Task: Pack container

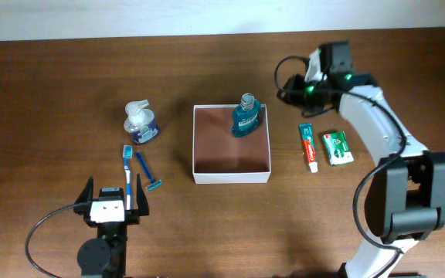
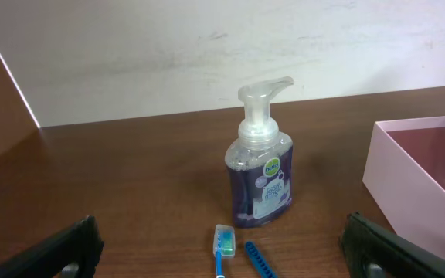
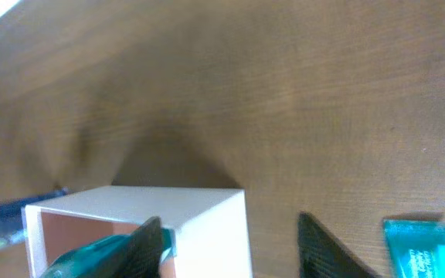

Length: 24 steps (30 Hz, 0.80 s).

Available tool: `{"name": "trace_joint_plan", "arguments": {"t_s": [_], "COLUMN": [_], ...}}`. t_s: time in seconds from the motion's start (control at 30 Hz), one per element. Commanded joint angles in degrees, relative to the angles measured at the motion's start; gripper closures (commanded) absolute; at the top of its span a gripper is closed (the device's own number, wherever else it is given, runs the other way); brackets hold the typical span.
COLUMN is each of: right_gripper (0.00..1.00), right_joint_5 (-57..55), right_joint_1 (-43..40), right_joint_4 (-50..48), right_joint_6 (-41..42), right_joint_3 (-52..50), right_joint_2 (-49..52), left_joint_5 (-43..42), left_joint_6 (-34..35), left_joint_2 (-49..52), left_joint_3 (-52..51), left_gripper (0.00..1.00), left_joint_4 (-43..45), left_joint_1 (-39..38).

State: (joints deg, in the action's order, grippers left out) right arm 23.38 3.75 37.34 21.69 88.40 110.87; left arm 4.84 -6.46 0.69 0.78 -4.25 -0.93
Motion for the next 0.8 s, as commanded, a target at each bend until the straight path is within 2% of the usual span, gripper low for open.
{"name": "trace_joint_plan", "arguments": {"t_s": [0.0,0.07,0.13,0.3,0.53,0.6,0.77], "right_gripper": [0.37,0.26,0.23,0.21,0.21,0.21,0.21], "right_joint_5": [-1.8,-3.0,-3.1,-4.3,-17.4,-21.5,-24.1], "right_joint_1": [0.7,1.5,2.7,9.4,19.9,21.6,21.4], "right_joint_4": [4.4,8.9,13.0,18.7,20.8,20.9,20.8], "right_joint_6": [-13.1,-16.0,-17.9,-25.0,-33.8,-33.8,-35.1], "right_joint_3": [8.9,12.6,15.4,16.0,16.0,16.0,16.0], "right_joint_2": [-2.8,-3.2,-3.5,-4.2,-4.2,-4.2,-3.7], "left_joint_5": [-0.6,-0.6,-0.6,-0.6,-0.6,-0.6,-0.6], "left_joint_6": [-0.8,-0.8,-0.8,-0.8,-0.8,-0.8,-0.8], "left_joint_2": [-0.3,-0.3,-0.3,-0.3,-0.3,-0.3,-0.3], "left_joint_3": [-0.2,-0.3,-0.3,-0.3,-0.3,-0.3,-0.3], "left_gripper": [0.0,0.0,0.01,0.01,0.0,0.0,0.0], "left_joint_4": [-0.1,0.0,-0.1,-0.1,-0.1,-0.1,0.0], "left_joint_1": [0.3,0.3,0.3,0.3,0.3,0.3,0.3]}}
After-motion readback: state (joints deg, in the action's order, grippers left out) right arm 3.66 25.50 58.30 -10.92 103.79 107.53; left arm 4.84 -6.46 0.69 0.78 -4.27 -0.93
